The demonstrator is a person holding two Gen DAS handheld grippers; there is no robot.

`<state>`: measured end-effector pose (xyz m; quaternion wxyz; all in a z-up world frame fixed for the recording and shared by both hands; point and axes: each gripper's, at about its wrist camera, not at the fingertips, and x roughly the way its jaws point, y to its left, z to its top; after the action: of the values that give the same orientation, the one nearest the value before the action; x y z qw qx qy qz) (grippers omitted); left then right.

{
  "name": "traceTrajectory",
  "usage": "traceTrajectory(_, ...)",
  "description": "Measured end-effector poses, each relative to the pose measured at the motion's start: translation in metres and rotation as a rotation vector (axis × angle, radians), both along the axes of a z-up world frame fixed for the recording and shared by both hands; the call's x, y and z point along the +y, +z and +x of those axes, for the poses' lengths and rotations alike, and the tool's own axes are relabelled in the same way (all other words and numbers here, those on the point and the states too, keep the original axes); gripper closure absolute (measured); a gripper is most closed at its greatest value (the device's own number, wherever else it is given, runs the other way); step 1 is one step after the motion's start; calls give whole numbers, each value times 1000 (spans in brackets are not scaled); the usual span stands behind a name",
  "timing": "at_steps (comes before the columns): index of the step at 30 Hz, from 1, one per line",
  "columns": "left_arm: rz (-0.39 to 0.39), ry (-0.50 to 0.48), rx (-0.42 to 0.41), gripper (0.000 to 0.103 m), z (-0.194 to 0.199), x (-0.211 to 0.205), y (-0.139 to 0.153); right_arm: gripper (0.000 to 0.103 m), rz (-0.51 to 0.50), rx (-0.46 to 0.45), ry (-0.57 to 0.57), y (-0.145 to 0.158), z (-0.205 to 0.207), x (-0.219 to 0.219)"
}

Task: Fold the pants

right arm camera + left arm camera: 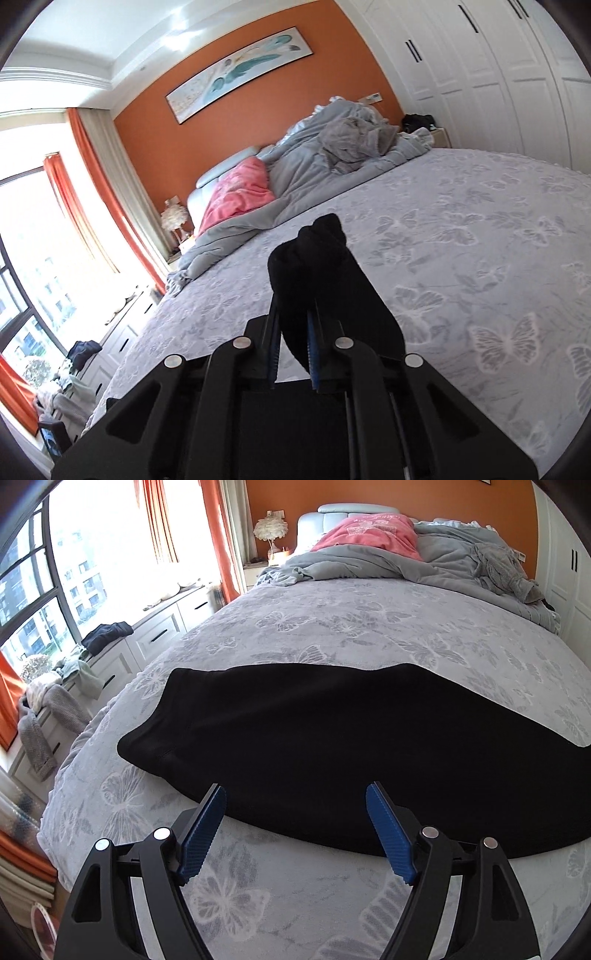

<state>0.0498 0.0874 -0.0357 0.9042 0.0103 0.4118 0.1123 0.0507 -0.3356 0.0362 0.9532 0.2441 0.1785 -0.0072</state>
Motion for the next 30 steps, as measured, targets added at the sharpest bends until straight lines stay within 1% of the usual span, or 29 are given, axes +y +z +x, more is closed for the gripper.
traceTrajectory(5, 7, -15, -7, 27, -2, -1, 2, 92, -14, 0, 98, -1, 12, 50)
traceTrajectory(9, 7, -17, 1, 27, -4, 2, 0, 92, -55, 13, 170, -7, 22, 95)
traceTrajectory(17, 7, -5, 15, 27, -6, 11, -3, 92, -163, 105, 341, -45, 46, 190)
traceTrajectory(22, 9, -3, 32, 27, -6, 17, -7, 91, -242, 157, 414, -66, 53, 231)
traceTrajectory(23, 12, -2, 34, 27, -7, 18, -8, 90, -257, 179, 430, -73, 56, 236)
traceTrajectory(25, 9, -2, 37, 27, -7, 22, -8, 78, -283, 246, 481, -90, 63, 248)
traceTrajectory(26, 5, -1, 39, 27, -7, 24, -8, 60, -306, 305, 518, -100, 67, 256)
traceTrajectory(27, 2, 0, 38, 26, -7, 26, -8, 55, -331, 361, 546, -108, 68, 261)
traceTrajectory(28, 1, 7, 39, 26, -8, 30, -8, 56, -328, 382, 564, -110, 65, 262)
traceTrajectory(29, -2, 12, 41, 26, -8, 34, -7, 56, -289, 374, 589, -103, 59, 257)
traceTrajectory(30, -10, 17, 41, 26, -8, 38, -7, 50, -245, 346, 609, -90, 51, 248)
